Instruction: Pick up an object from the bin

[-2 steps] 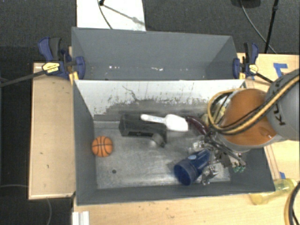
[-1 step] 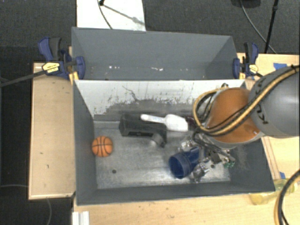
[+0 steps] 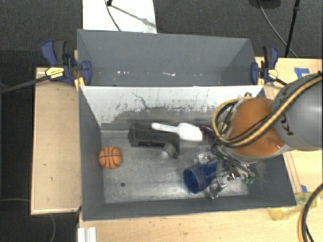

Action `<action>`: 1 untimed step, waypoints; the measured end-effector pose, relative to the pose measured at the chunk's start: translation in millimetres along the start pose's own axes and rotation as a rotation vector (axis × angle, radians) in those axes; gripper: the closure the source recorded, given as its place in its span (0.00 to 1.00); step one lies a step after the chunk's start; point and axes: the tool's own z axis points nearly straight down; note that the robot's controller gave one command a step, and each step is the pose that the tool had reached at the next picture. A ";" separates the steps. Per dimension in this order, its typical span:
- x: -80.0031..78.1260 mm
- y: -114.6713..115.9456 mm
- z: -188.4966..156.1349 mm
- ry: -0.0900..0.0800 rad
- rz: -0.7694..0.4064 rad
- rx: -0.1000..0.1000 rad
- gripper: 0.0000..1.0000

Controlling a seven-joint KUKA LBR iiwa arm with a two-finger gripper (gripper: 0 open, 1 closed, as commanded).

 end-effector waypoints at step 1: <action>-11.9 4.8 -1.7 0.003 -0.070 0.004 1.00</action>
Offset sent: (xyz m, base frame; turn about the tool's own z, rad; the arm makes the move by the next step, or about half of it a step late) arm 0.0000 0.0000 0.0000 0.0000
